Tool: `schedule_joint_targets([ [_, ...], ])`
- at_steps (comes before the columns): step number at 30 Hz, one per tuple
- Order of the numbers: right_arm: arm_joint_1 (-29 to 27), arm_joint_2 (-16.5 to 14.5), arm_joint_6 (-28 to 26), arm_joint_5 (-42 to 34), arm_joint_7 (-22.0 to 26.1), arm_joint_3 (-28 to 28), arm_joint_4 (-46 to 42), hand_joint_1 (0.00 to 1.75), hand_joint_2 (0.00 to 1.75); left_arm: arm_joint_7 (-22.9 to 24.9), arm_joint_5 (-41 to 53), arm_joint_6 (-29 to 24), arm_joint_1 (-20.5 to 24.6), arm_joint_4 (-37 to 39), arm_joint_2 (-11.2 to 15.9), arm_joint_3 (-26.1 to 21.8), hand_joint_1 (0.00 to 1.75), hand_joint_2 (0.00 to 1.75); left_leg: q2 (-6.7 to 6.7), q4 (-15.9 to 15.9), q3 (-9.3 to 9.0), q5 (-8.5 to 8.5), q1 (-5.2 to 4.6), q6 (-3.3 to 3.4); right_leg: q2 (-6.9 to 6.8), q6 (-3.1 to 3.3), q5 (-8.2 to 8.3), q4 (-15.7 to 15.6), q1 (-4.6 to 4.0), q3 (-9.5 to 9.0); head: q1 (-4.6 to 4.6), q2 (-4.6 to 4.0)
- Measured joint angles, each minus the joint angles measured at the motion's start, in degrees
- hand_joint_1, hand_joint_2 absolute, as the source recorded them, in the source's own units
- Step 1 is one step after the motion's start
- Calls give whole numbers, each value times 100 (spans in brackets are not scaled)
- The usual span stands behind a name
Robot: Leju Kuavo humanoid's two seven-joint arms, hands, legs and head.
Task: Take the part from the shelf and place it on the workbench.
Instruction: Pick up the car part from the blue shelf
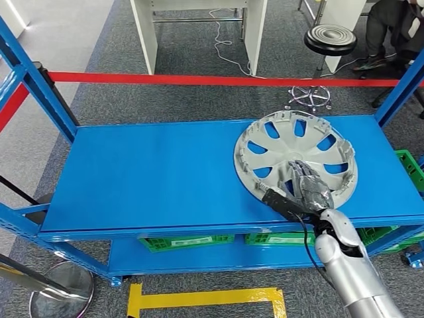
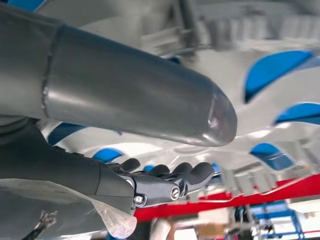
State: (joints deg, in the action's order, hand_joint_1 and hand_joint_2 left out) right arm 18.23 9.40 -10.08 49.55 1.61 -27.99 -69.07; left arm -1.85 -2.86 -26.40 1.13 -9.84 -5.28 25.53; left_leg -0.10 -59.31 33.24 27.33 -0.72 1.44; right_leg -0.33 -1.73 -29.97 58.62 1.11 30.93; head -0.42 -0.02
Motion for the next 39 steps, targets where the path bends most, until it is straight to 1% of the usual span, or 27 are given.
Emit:
schedule_joint_targets([
  [4,-59,150,-215,487,-176,-7,-2,0,0,2,44,1,-30,34,3,105,0,175,0,-1,1,1,-1,0,1,0,0,0,1,1,0,0],
  [7,-106,274,-240,534,-189,88,-148,0,0,-9,57,9,-31,44,11,155,0,175,0,-1,2,1,-1,1,1,0,0,0,1,2,1,0],
  [13,-277,445,-178,488,-161,396,-829,0,0,-57,76,-32,16,54,13,244,0,175,0,-1,0,1,-1,1,0,0,0,0,1,0,0,0],
  [18,-609,456,-122,409,-99,539,-1226,0,0,-130,100,-65,29,57,-3,304,0,175,0,0,0,1,-1,1,1,0,-1,0,0,0,0,0],
  [24,-889,456,-92,425,-57,591,-1398,0,0,-132,125,-55,37,63,-3,394,0,175,-1,0,1,1,-1,1,1,0,-1,0,1,0,0,0],
  [39,-1042,456,0,331,13,591,-1409,0,0,-128,133,-44,50,77,-2,450,0,175,0,0,1,1,-1,1,0,-1,-1,0,1,-1,0,0],
])
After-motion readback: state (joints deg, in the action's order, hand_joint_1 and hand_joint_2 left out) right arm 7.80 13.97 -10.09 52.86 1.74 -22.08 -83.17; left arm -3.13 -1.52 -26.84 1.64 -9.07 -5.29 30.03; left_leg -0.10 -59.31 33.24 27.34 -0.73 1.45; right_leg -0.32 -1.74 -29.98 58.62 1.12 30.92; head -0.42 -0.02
